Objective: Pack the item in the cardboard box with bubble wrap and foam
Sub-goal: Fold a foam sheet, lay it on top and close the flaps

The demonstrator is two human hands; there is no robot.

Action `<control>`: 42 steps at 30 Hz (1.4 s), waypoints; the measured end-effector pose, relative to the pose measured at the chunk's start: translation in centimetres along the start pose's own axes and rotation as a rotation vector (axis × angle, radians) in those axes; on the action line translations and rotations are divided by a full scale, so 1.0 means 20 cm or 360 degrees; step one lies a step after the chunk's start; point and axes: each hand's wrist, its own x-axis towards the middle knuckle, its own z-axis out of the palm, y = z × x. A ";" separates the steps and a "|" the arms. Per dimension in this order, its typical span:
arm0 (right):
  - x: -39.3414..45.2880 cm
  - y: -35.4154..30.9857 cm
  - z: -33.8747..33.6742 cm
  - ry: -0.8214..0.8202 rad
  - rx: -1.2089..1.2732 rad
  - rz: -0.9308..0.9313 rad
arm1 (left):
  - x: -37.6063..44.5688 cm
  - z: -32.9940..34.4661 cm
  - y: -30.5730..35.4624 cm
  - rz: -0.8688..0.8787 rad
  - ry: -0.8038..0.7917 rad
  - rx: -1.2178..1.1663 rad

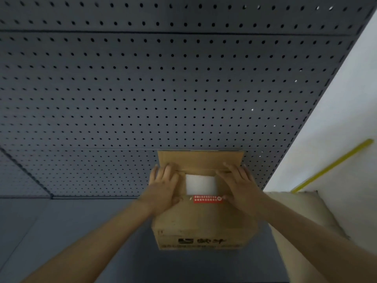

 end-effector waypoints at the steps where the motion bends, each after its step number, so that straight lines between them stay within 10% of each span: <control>1: 0.04 0.01 -0.04 0.0024 -0.0005 -0.0059 | 0.04 -0.02 0.00 0.0023 0.0036 0.0037; 13: 0.16 0.00 -0.19 0.0363 0.0115 -0.0062 | 0.18 -0.13 0.06 -0.0013 0.0069 0.0159; 21: -0.02 -0.11 -0.05 -0.0334 0.0201 -0.0162 | 0.08 -0.02 0.14 0.0023 -0.0383 -0.0312; 35: -0.02 -0.11 -0.07 -0.0275 0.0235 -0.0143 | 0.05 -0.01 0.21 -0.0131 -0.0326 -0.0031; 42: -0.19 -0.12 -0.33 0.0068 0.0472 -0.0031 | -0.16 -0.15 0.26 -0.0104 0.0099 -0.0182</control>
